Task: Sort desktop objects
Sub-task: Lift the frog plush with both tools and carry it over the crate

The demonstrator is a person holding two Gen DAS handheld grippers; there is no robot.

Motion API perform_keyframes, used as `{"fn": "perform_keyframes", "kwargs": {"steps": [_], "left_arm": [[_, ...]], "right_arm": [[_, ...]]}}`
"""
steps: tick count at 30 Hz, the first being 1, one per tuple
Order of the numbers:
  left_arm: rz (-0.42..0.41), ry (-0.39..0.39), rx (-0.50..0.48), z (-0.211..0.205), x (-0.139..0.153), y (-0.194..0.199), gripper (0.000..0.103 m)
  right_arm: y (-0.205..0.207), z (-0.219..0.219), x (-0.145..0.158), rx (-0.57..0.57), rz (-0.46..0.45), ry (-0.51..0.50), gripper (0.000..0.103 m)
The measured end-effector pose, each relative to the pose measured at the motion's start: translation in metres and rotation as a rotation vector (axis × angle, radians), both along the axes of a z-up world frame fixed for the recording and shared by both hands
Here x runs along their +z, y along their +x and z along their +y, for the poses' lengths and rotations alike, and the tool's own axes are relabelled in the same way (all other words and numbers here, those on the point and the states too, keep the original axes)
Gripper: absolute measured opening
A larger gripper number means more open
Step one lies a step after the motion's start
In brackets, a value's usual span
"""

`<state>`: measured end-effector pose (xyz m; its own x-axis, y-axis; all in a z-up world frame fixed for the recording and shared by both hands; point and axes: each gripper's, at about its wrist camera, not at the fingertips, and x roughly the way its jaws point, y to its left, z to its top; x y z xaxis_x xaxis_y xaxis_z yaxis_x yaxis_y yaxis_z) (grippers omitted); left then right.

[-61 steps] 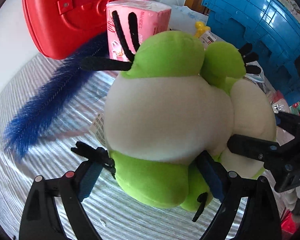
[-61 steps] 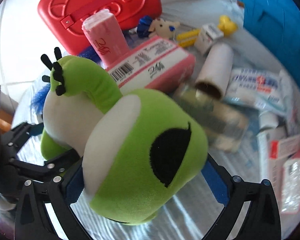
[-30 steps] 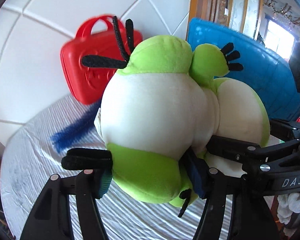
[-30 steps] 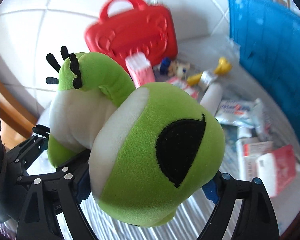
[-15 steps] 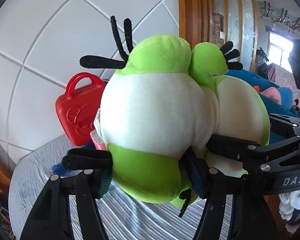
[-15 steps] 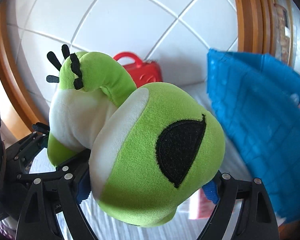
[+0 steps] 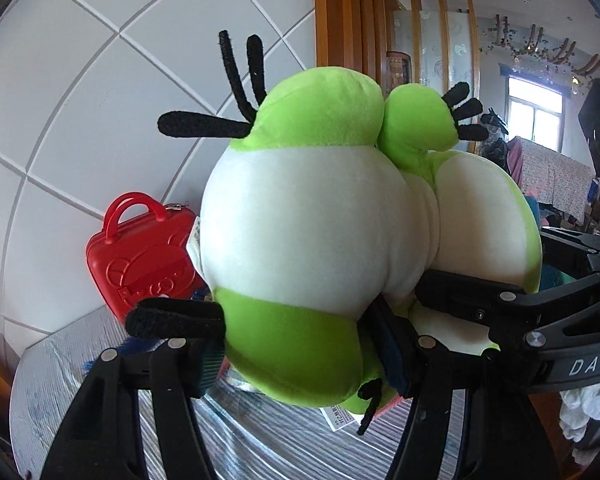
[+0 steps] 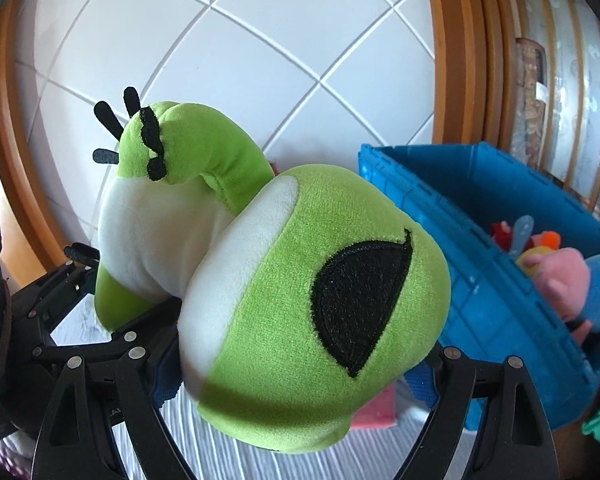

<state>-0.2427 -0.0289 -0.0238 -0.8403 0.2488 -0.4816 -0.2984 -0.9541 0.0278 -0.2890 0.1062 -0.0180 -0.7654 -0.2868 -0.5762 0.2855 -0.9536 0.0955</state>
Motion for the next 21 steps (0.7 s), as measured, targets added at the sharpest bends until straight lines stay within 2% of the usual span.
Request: {"fn": "perform_keyframes", "kwargs": {"steps": [5, 8, 21], "left_arm": [[0.043, -0.013, -0.023, 0.04, 0.021, -0.01, 0.064], [0.059, -0.01, -0.035, 0.075, 0.028, -0.027, 0.064], [0.091, -0.021, -0.081, 0.273, 0.062, -0.157, 0.064]], "right_arm": [[0.002, 0.043, 0.023, -0.019, 0.031, -0.033, 0.088], [-0.011, 0.075, 0.032, -0.034, 0.058, -0.029, 0.088], [-0.125, 0.268, 0.075, -0.067, 0.107, -0.022, 0.088]]}}
